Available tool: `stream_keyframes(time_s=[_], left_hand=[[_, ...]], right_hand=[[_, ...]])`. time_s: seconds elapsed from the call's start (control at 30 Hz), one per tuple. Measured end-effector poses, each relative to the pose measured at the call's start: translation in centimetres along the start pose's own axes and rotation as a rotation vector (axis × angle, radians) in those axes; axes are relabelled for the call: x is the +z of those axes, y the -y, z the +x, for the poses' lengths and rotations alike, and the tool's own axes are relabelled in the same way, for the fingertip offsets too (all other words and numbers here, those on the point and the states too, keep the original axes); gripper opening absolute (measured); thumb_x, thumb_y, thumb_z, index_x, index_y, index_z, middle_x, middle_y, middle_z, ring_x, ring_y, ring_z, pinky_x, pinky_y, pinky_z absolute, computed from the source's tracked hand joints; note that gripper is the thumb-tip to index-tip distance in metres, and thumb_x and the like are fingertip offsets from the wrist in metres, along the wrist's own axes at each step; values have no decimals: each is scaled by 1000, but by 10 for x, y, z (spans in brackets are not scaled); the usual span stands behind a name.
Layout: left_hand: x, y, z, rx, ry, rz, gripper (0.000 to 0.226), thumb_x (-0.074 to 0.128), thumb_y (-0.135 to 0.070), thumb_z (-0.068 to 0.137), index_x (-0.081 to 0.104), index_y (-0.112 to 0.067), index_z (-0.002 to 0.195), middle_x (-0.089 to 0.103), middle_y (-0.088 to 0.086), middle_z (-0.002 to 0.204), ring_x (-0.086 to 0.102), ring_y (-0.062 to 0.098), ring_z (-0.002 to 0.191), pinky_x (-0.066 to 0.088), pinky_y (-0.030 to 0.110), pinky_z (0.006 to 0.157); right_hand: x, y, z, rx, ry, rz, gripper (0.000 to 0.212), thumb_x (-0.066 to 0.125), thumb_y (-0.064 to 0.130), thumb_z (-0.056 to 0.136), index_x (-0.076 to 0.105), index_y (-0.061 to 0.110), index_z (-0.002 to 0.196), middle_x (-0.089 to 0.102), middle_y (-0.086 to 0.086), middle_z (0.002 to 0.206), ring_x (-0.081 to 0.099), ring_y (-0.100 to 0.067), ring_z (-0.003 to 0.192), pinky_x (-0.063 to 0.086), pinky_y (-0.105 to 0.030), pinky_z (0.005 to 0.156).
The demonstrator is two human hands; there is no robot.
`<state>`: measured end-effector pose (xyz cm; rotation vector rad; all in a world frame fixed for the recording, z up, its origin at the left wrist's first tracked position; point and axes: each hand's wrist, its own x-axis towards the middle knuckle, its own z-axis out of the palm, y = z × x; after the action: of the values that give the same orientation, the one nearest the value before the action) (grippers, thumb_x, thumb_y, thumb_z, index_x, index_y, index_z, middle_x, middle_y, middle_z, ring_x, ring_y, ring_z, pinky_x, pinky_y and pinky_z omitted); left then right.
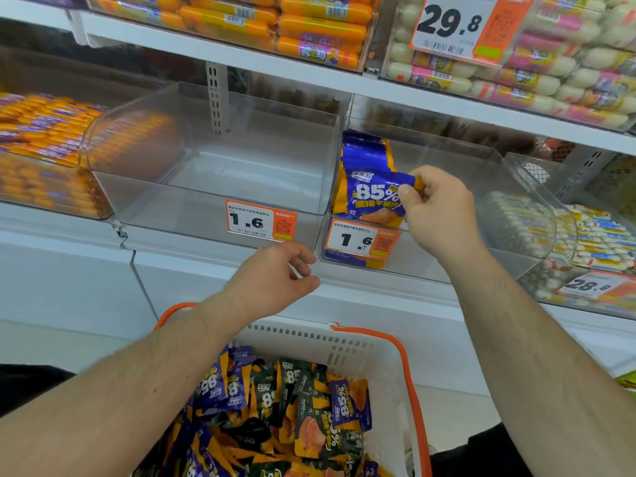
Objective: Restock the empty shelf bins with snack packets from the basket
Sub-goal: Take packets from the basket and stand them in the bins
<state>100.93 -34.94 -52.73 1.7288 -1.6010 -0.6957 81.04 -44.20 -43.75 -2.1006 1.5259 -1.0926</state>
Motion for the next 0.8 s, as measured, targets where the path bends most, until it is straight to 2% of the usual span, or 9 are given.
stream_keyframes(time_s=[0.1,0.23,0.37,0.5,0.63,0.73,0.8], left_hand=[[-2,1,-1,-7,14,29,25,74,-31,84,57,-35,102,62,-15,93,62,3,80,46,17,70],[-4,3,-1,-16,16,34,24,74,-32,84,57,-35,102,62,-16,92,62,3,80,46,15,69],[-5,4,0,-21,20,28,24,73,-32,85,57,-35,102,62,-17,92,62,3,81,46,16,69],[-4,-4,0,38,-15,82,23,71,-30,87,60,-31,107,61,-17,95,60,3,84,50,20,75],[-10,-26,17,314,-255,141,26,71,-23,84,65,-21,109,61,-12,98,58,9,86,52,34,82],[-11,-49,41,509,-401,326,49,62,-30,79,59,-15,126,61,1,125,57,24,113,47,45,97],[-3,-62,51,521,-398,551,68,60,-36,77,47,-17,142,46,3,148,42,27,135,35,50,104]], right_hand=[[-4,1,6,7,20,-41,11,57,20,97,57,18,86,65,-3,88,63,-21,89,52,-30,72],[-13,2,11,-31,17,-162,4,60,24,97,61,22,94,65,-2,98,60,-18,103,55,-34,78],[-9,3,13,-98,31,-239,13,58,21,98,65,17,107,69,-9,110,60,-27,107,54,-46,85],[-5,-1,16,-93,99,-295,15,57,20,97,64,16,110,67,-10,111,59,-31,107,53,-44,85],[-3,-6,16,-109,133,-415,14,59,20,95,66,16,107,69,-11,104,58,-37,100,51,-40,80],[2,-5,13,-133,183,-508,18,58,23,95,67,18,111,69,-13,107,58,-38,102,50,-40,83],[6,-5,11,-143,175,-545,21,59,24,94,67,22,113,68,-11,110,58,-38,105,48,-38,83]])
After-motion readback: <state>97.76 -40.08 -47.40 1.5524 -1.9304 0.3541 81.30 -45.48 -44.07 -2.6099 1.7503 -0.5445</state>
